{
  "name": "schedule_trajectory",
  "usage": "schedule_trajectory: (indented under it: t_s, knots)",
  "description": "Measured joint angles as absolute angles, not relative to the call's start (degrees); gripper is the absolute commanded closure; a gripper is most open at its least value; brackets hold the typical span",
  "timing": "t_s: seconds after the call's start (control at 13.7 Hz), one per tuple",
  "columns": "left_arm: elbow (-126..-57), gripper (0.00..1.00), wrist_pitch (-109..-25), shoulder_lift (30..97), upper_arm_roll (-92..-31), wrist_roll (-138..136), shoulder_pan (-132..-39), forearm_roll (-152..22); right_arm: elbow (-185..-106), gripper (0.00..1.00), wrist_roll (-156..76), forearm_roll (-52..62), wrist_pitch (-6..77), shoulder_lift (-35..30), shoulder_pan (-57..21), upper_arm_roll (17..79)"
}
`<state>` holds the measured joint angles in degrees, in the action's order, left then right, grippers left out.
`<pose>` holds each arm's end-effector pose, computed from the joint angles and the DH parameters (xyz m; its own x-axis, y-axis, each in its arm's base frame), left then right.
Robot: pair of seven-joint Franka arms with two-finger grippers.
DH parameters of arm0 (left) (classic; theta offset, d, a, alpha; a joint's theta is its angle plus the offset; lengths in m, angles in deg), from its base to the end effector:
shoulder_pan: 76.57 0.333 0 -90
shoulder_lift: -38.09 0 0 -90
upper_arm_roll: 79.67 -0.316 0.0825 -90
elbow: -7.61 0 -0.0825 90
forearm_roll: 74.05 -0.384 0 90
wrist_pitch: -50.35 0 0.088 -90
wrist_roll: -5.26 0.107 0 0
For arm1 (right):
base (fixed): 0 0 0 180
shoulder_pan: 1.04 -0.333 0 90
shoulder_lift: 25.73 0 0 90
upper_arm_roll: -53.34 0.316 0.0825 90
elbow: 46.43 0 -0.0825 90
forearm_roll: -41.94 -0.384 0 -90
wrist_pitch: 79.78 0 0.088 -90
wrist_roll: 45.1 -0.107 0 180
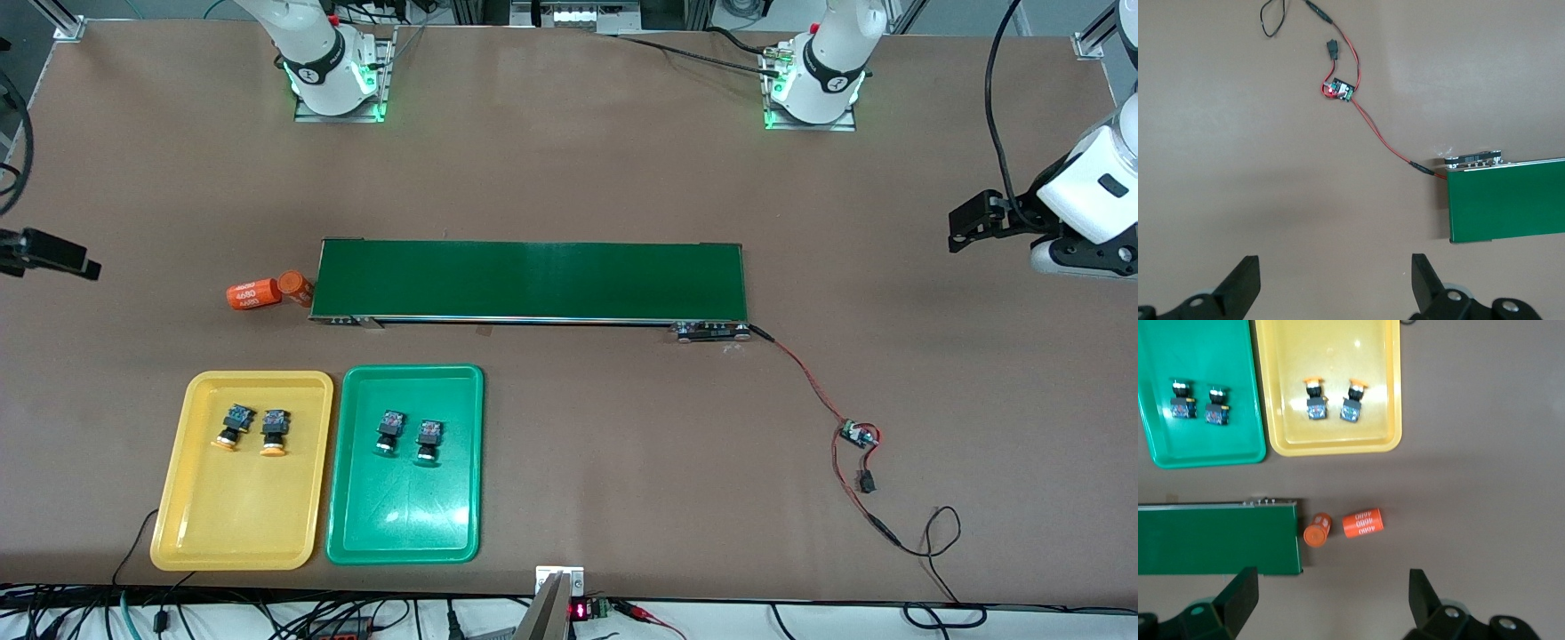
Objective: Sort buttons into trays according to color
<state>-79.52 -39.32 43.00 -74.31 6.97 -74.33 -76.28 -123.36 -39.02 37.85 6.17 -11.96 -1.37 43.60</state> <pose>0.5788 -0.0250 0.5993 0.9956 -0.0839 -0.0419 -0.0852 -0.9959 -0.0297 0.6134 -0.0801 0.5860 0.9958 -0.0511 -0.0757 -0.0541 -0.9978 -0.0393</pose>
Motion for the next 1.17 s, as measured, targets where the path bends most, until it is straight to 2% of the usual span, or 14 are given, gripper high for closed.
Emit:
schedule_trajectory:
  t_s: [0.51,0.87,1.17]
  knots:
    - [-79.5,0.0,-38.7,43.0,-74.3,6.7,-74.3,-76.3,-133.5,0.0,-40.2,41.9,9.9,-19.0,-3.4,45.5]
    - [-79.5,0.0,-38.7,43.0,-74.3,6.7,-74.3,-76.3,-135.9,0.0,-41.2,42.2,10.1,-23.1,-4.1,45.6]
    - [-79.5,0.0,-38.7,43.0,-74.3,6.7,-74.3,-76.3,-136.3,0.0,-41.4,42.2,10.0,-23.5,-4.1,45.6]
